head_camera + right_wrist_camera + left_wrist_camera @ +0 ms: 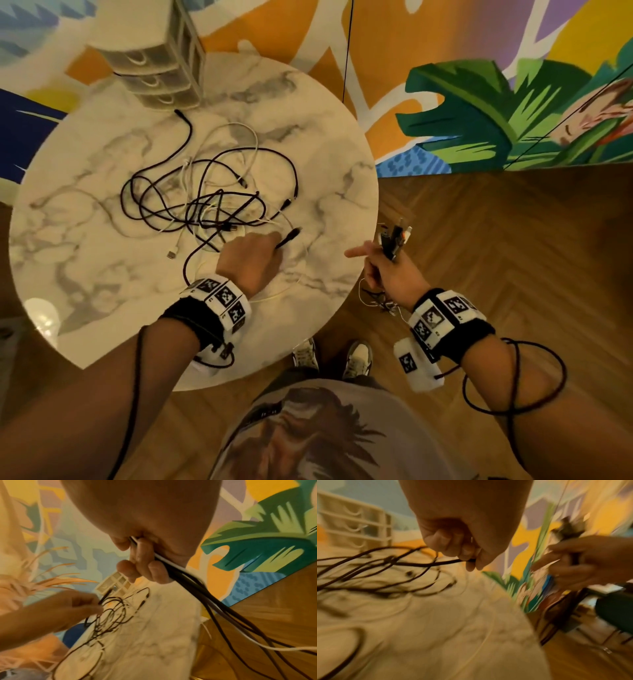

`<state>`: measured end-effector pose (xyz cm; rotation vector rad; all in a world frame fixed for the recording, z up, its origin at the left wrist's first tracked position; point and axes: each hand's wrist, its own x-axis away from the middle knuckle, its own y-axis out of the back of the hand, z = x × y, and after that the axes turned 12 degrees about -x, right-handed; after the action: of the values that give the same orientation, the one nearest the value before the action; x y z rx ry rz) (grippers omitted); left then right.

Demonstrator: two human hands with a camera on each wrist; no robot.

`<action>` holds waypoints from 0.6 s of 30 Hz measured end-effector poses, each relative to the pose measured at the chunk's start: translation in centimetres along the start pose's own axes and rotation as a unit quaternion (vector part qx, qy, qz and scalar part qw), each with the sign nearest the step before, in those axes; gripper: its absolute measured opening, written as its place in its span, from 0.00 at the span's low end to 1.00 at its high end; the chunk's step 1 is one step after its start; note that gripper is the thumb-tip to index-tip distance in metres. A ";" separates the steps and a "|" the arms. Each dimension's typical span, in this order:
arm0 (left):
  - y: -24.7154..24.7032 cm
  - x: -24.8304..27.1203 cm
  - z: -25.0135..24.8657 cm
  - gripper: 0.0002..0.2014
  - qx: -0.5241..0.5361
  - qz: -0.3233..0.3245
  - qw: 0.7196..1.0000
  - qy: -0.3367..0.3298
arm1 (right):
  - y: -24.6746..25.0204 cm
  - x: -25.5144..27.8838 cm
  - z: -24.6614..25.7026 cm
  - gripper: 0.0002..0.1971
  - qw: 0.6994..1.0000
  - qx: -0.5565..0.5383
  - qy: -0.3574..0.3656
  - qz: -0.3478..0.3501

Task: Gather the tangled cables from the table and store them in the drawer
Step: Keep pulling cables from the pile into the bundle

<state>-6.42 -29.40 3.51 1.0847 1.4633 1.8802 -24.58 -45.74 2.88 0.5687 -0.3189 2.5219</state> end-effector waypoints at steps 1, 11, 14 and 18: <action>1.2 0.3 -0.8 0.11 0.021 -0.041 0.999 -0.014 | -1.0 -0.1 0.3 0.17 1.000 -0.020 0.012 0.013; 5.3 1.1 -4.5 0.11 0.127 -0.103 0.986 -0.035 | -4.8 -1.3 1.8 0.18 0.996 -0.046 0.069 -0.014; 6.3 -0.4 -3.4 0.05 0.287 -0.103 0.952 -0.010 | -4.8 -1.0 2.6 0.19 0.996 -0.048 0.070 0.009; 7.5 -2.2 -3.5 0.05 0.419 0.000 0.907 -0.034 | -4.7 -0.7 3.8 0.17 0.992 -0.109 0.056 0.039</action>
<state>-7.57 -35.14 9.77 1.4766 2.2997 1.1610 -20.20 -43.36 6.42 0.3344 -0.5755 2.5380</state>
